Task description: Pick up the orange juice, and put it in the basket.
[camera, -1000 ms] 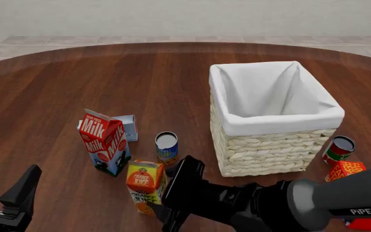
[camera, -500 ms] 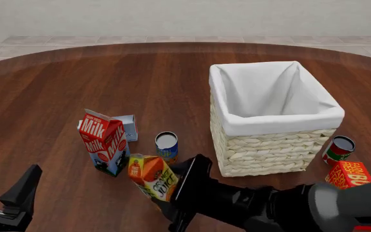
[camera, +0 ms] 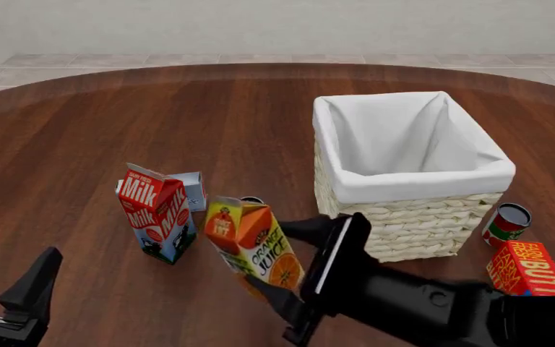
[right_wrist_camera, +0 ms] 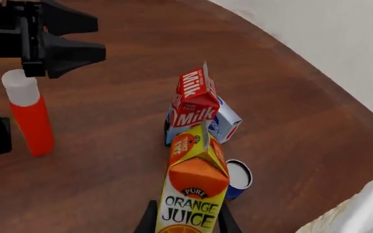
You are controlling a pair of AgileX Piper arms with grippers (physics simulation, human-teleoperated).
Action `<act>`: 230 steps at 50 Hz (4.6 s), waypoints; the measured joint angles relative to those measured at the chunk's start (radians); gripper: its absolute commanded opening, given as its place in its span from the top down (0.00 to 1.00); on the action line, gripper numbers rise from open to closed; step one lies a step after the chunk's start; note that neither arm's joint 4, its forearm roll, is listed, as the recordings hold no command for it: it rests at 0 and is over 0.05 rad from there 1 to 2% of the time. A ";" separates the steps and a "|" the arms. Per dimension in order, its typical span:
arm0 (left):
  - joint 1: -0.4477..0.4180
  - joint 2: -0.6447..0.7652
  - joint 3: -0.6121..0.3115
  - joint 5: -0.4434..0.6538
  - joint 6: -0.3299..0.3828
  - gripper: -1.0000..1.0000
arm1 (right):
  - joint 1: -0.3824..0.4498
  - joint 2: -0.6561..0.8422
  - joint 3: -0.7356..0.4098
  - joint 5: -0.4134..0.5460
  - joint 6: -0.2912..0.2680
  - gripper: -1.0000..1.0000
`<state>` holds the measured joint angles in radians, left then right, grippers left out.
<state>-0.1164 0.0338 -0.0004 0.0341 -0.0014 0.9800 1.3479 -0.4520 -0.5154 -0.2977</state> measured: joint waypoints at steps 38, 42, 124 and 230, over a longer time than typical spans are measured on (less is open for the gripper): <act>-0.014 -0.030 0.000 0.019 -0.007 0.00 | -0.136 -0.460 -0.123 0.287 -0.003 1.00; -0.014 -0.031 0.000 0.019 -0.008 0.00 | -0.190 -0.476 -0.157 0.294 0.018 1.00; -0.012 -0.033 -0.002 0.010 -0.020 0.00 | -0.719 -0.040 -0.244 0.041 0.076 1.00; -0.031 -0.033 -0.021 0.015 -0.025 0.00 | -0.719 -0.724 -0.008 0.395 0.177 0.00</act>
